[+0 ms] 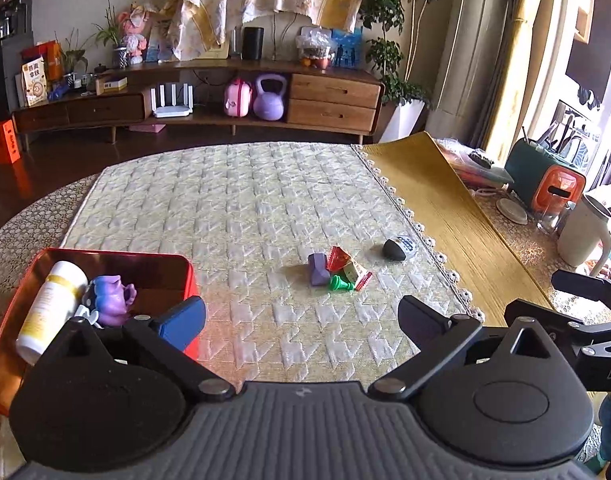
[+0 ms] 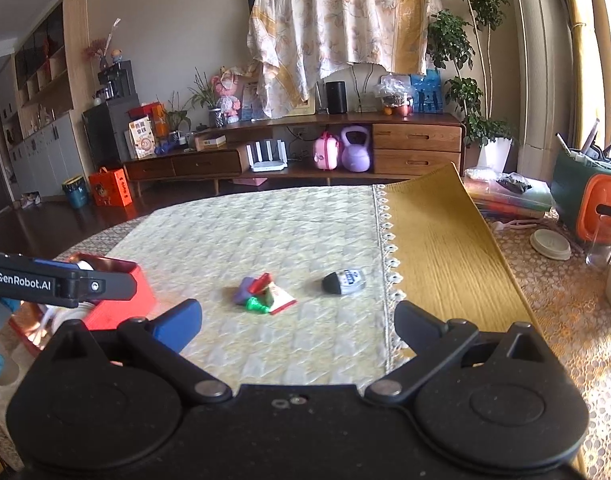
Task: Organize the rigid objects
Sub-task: 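Withdraw both tools from the tin toward the purple block and black mouse, then grasp the black mouse with the right tool while the left tool grasps the purple block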
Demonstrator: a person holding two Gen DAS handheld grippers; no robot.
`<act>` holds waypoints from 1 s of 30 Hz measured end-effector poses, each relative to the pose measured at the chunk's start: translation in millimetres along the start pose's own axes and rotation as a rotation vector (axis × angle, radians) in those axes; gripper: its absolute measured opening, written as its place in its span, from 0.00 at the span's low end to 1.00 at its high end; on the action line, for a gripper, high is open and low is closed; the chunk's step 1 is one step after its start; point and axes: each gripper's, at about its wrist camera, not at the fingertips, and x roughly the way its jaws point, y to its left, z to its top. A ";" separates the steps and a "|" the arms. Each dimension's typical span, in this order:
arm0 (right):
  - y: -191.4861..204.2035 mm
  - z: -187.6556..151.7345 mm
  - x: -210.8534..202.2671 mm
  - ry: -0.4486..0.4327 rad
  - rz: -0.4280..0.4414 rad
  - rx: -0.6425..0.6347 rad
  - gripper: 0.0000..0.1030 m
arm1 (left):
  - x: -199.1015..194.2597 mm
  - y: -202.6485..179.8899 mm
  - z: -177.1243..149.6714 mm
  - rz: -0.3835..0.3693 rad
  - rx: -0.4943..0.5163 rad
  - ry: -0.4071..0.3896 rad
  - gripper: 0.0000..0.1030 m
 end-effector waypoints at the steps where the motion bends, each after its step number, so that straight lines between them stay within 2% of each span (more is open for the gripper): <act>1: -3.2 0.6 5.2 0.007 -0.004 -0.004 0.99 | 6.8 -0.6 2.8 -0.008 -0.001 0.018 1.00; 4: -12.3 1.3 21.0 0.026 -0.014 -0.003 0.99 | 28.6 -0.3 10.1 -0.021 -0.028 0.052 1.00; 8: -19.4 2.5 39.5 0.045 -0.010 -0.011 0.99 | 56.2 -3.0 16.7 -0.012 -0.017 0.053 1.00; 14: -24.5 5.6 68.1 0.072 -0.014 -0.062 0.99 | 99.7 -12.8 21.9 0.063 0.055 0.079 1.00; 20: -34.6 6.3 96.6 0.096 -0.014 -0.088 0.98 | 137.7 -12.0 23.6 0.085 0.069 0.118 1.00; 24: -37.1 6.5 113.6 0.111 -0.008 -0.114 0.97 | 157.9 -12.5 19.9 0.095 0.082 0.158 1.00; 30: -41.3 10.1 138.1 0.115 -0.010 -0.140 0.94 | 177.0 -10.1 20.8 0.117 0.075 0.174 1.00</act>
